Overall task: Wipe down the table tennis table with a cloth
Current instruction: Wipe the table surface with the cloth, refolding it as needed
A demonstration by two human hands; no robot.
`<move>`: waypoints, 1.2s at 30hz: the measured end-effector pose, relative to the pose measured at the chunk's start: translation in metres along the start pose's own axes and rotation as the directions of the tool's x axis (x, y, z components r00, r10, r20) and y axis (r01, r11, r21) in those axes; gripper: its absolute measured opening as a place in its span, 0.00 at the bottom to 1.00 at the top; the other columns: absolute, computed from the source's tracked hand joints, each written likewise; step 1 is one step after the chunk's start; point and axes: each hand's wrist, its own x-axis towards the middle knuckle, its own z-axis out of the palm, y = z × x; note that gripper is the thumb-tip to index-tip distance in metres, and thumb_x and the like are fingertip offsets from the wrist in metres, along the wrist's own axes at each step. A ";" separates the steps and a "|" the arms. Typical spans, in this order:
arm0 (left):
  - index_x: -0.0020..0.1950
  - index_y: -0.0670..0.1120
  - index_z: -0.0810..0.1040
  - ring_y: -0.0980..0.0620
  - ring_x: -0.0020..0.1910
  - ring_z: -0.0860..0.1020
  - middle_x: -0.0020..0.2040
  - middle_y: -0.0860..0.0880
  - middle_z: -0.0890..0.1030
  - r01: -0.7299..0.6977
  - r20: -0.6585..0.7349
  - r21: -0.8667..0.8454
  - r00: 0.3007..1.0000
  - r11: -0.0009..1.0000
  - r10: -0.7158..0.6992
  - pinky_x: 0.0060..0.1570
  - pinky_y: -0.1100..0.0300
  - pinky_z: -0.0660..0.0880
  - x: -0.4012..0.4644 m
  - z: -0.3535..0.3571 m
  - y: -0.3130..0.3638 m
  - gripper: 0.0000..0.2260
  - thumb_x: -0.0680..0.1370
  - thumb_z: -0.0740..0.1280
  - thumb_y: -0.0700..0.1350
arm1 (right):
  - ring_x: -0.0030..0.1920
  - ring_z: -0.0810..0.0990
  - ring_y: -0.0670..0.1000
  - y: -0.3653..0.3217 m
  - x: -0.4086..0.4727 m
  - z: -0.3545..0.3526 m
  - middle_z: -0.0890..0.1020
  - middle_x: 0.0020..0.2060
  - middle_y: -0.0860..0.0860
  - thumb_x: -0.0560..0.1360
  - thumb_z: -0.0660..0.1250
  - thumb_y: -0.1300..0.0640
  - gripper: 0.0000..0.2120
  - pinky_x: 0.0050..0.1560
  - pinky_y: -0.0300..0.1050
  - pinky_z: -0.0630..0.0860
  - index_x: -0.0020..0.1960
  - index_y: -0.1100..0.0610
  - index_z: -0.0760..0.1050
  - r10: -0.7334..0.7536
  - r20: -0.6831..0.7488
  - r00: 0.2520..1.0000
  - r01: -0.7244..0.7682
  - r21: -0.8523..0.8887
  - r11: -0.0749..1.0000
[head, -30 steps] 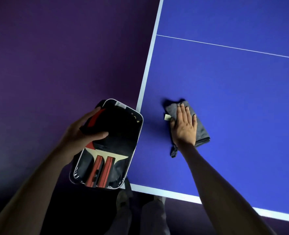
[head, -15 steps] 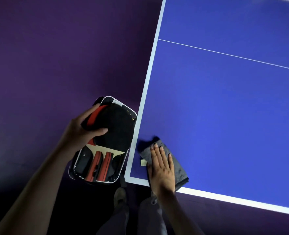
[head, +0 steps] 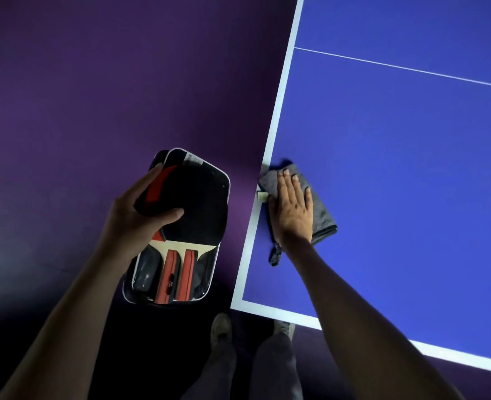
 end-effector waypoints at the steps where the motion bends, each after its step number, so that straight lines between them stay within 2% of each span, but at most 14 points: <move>1: 0.75 0.62 0.71 0.69 0.49 0.81 0.59 0.60 0.79 0.003 0.001 -0.002 1.000 1.000 -0.003 0.37 0.72 0.78 -0.001 0.001 0.003 0.39 0.70 0.80 0.37 | 0.81 0.62 0.51 -0.002 -0.022 -0.002 0.65 0.81 0.49 0.85 0.53 0.48 0.28 0.81 0.59 0.58 0.82 0.56 0.62 -0.035 -0.005 0.999 0.035 -0.006 0.999; 5: 0.77 0.60 0.68 0.75 0.45 0.79 0.57 0.63 0.77 -0.017 0.009 0.026 1.000 1.000 0.017 0.35 0.75 0.75 -0.003 0.002 0.018 0.38 0.72 0.79 0.39 | 0.82 0.60 0.50 -0.028 -0.129 -0.014 0.62 0.82 0.49 0.85 0.56 0.49 0.28 0.81 0.57 0.58 0.83 0.56 0.60 -0.123 0.043 0.991 0.122 0.011 0.992; 9: 0.77 0.61 0.68 0.72 0.41 0.80 0.54 0.62 0.78 -0.041 -0.023 0.051 0.999 0.998 0.043 0.34 0.74 0.75 -0.001 0.003 0.026 0.37 0.73 0.78 0.42 | 0.82 0.59 0.49 -0.035 -0.189 -0.016 0.60 0.83 0.48 0.84 0.61 0.49 0.29 0.80 0.57 0.59 0.83 0.54 0.59 -0.255 0.109 0.961 0.261 -0.040 0.965; 13: 0.77 0.62 0.68 0.72 0.39 0.80 0.52 0.63 0.79 -0.045 -0.041 0.073 0.998 0.996 0.048 0.34 0.76 0.74 0.008 -0.003 0.025 0.37 0.72 0.79 0.42 | 0.83 0.58 0.49 -0.034 -0.147 -0.014 0.60 0.83 0.47 0.84 0.57 0.49 0.29 0.80 0.57 0.58 0.84 0.52 0.58 -0.264 0.114 0.958 0.272 -0.061 0.960; 17: 0.75 0.63 0.70 0.73 0.46 0.80 0.60 0.61 0.80 -0.029 -0.047 0.065 0.998 0.997 0.032 0.35 0.76 0.74 0.010 -0.009 0.017 0.38 0.71 0.80 0.41 | 0.81 0.62 0.51 -0.035 -0.053 0.001 0.65 0.81 0.48 0.84 0.58 0.49 0.28 0.80 0.58 0.59 0.82 0.54 0.63 -0.118 0.008 0.993 0.118 0.001 0.993; 19: 0.75 0.63 0.71 0.73 0.43 0.80 0.60 0.64 0.79 -0.030 -0.057 0.061 0.998 0.998 0.033 0.34 0.76 0.74 0.009 -0.010 0.013 0.38 0.70 0.80 0.39 | 0.80 0.64 0.52 -0.035 0.001 0.007 0.67 0.80 0.49 0.83 0.57 0.47 0.28 0.80 0.60 0.60 0.81 0.55 0.66 -0.042 -0.022 0.999 0.043 0.043 0.998; 22: 0.73 0.66 0.70 0.72 0.39 0.80 0.56 0.70 0.76 -0.037 -0.069 0.092 0.997 0.995 0.044 0.34 0.70 0.78 0.006 -0.013 0.009 0.39 0.70 0.80 0.40 | 0.82 0.61 0.52 -0.035 0.053 0.012 0.66 0.81 0.49 0.83 0.52 0.43 0.31 0.82 0.59 0.54 0.82 0.55 0.64 0.020 0.023 1.000 -0.021 0.079 0.997; 25: 0.73 0.67 0.70 0.70 0.39 0.81 0.56 0.70 0.76 -0.063 -0.045 0.122 0.997 0.991 0.069 0.36 0.64 0.82 0.005 -0.014 0.010 0.39 0.70 0.80 0.41 | 0.82 0.61 0.51 -0.033 0.043 0.009 0.67 0.80 0.48 0.83 0.53 0.40 0.31 0.82 0.55 0.52 0.81 0.52 0.65 -0.017 0.024 1.000 0.014 0.132 0.991; 28: 0.75 0.65 0.69 0.71 0.43 0.80 0.55 0.68 0.78 -0.111 -0.013 0.128 0.993 0.985 0.113 0.40 0.66 0.81 0.004 -0.011 0.019 0.38 0.71 0.79 0.42 | 0.81 0.62 0.50 -0.025 -0.011 -0.001 0.68 0.79 0.47 0.83 0.53 0.43 0.28 0.82 0.55 0.55 0.81 0.51 0.67 -0.171 0.037 0.985 0.164 0.145 0.976; 31: 0.77 0.62 0.68 0.69 0.58 0.78 0.60 0.67 0.78 -0.169 0.032 0.128 0.986 0.977 0.166 0.53 0.68 0.77 0.005 -0.004 0.033 0.38 0.72 0.79 0.44 | 0.80 0.64 0.49 -0.011 -0.073 -0.009 0.70 0.78 0.47 0.83 0.59 0.50 0.25 0.79 0.58 0.62 0.79 0.53 0.70 -0.333 0.021 0.943 0.325 0.157 0.933; 32: 0.78 0.61 0.67 0.68 0.60 0.77 0.61 0.66 0.78 -0.176 0.052 0.110 0.984 0.978 0.171 0.54 0.69 0.77 0.005 0.000 0.039 0.39 0.72 0.80 0.44 | 0.80 0.64 0.49 -0.004 -0.091 -0.012 0.71 0.78 0.47 0.82 0.61 0.52 0.25 0.79 0.58 0.63 0.78 0.53 0.70 -0.371 0.019 0.929 0.364 0.153 0.919; 34: 0.77 0.60 0.68 0.68 0.60 0.78 0.62 0.64 0.79 -0.169 0.091 0.045 0.982 0.985 0.164 0.53 0.72 0.76 0.004 0.008 0.049 0.38 0.72 0.80 0.42 | 0.80 0.64 0.48 0.016 -0.118 -0.021 0.71 0.78 0.48 0.82 0.63 0.53 0.25 0.78 0.57 0.64 0.79 0.54 0.70 -0.390 0.017 0.920 0.385 0.135 0.913; 36: 0.77 0.59 0.68 0.66 0.60 0.79 0.63 0.60 0.81 -0.148 0.150 -0.038 0.977 0.988 0.152 0.54 0.72 0.76 0.002 0.019 0.057 0.38 0.72 0.79 0.39 | 0.81 0.63 0.48 0.039 -0.133 -0.035 0.71 0.78 0.47 0.83 0.62 0.53 0.24 0.78 0.58 0.64 0.78 0.55 0.70 -0.322 -0.004 0.947 0.320 0.106 0.941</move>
